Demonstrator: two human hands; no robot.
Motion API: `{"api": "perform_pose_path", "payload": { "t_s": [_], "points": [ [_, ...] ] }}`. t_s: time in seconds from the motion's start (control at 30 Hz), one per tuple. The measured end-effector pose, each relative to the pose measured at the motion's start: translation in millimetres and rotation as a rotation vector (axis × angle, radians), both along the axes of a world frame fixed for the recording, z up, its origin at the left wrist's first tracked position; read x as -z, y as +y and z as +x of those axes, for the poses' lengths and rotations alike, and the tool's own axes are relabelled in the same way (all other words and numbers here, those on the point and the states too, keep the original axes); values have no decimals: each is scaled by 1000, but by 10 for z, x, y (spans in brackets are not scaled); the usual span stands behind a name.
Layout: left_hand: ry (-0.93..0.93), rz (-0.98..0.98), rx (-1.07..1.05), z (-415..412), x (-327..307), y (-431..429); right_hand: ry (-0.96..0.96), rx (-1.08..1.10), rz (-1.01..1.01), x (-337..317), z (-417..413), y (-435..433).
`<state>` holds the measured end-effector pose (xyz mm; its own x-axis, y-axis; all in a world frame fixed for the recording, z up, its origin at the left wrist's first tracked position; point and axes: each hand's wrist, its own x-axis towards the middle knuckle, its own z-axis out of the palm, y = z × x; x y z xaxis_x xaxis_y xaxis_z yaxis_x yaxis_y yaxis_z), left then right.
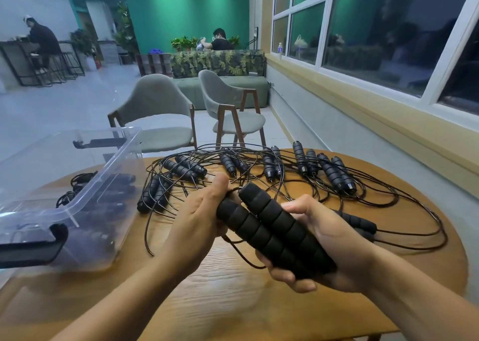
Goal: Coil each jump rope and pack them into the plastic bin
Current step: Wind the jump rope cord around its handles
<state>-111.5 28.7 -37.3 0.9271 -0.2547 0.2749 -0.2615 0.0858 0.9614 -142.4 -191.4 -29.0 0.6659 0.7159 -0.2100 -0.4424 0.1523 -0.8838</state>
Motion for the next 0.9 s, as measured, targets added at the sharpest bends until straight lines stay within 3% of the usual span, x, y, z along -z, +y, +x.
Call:
{"api": "perform_pose_path", "payload": {
  "t_s": [0.17, 0.5, 0.73, 0.9],
  "points": [
    [-18, 124, 11, -2, -50, 77, -66, -98, 85, 76, -38, -38],
    [169, -187, 15, -34, -38, -28, -66, -1, 253, 169, -78, 109],
    [256, -313, 21, -88, 24, -82, -239, 178, 153, 113, -105, 151],
    [169, -92, -20, -181, 133, -186, -451, 371, -58, 44, -105, 144]
  ]
}}
